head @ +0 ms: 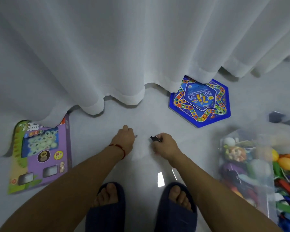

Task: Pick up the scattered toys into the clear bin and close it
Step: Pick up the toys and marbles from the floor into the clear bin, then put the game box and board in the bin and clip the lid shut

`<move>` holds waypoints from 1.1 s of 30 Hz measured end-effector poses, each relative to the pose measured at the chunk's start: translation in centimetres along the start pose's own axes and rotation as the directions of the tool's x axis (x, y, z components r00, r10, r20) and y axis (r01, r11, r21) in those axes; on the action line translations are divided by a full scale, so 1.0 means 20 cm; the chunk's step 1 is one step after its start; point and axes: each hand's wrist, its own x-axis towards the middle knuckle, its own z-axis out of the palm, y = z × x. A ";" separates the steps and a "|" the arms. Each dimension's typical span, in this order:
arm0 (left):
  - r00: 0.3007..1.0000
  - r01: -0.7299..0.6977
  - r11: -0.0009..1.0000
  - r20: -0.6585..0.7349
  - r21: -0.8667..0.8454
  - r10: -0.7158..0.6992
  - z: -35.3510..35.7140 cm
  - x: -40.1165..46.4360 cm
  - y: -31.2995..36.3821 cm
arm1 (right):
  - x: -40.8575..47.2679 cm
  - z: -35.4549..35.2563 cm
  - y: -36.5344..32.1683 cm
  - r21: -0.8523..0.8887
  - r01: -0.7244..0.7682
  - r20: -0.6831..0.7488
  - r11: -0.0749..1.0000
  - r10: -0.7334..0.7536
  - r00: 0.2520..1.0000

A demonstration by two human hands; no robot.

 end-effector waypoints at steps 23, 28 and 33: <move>0.991 0.046 0.568 0.109 -0.822 0.078 -0.63 -0.80 0.24 | -1.15 -1.13 0.21 0.136 -0.050 -0.644 0.989 0.127 0.755; 0.956 0.237 0.562 0.088 -0.792 -0.280 -0.44 -0.92 -0.37 | -1.20 -1.04 -0.03 0.142 0.082 -0.569 0.986 0.014 0.822; 0.867 0.391 0.605 0.058 -0.693 -0.495 -0.25 -1.09 -0.80 | -1.10 -0.65 -0.38 0.030 0.214 -0.225 0.976 -0.202 0.953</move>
